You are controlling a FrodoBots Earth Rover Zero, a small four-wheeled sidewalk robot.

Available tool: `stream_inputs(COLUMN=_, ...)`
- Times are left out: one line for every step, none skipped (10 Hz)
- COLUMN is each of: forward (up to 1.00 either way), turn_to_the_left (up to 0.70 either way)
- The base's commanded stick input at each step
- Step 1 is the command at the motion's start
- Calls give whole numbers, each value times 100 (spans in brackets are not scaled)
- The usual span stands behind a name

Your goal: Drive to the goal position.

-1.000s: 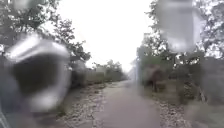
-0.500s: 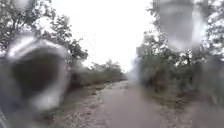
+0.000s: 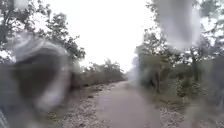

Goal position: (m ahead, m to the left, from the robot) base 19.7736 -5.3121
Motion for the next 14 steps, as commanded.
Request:
stream_inputs(forward=70, turn_to_the_left=0)
stream_inputs(forward=70, turn_to_the_left=0)
stream_inputs(forward=70, turn_to_the_left=0)
stream_inputs(forward=70, turn_to_the_left=0)
stream_inputs(forward=70, turn_to_the_left=0)
stream_inputs(forward=70, turn_to_the_left=0)
stream_inputs(forward=70, turn_to_the_left=0)
stream_inputs(forward=70, turn_to_the_left=0)
stream_inputs(forward=70, turn_to_the_left=0)
stream_inputs(forward=70, turn_to_the_left=0)
stream_inputs(forward=70, turn_to_the_left=0)
stream_inputs(forward=70, turn_to_the_left=0)
stream_inputs(forward=70, turn_to_the_left=0)
stream_inputs(forward=70, turn_to_the_left=0)
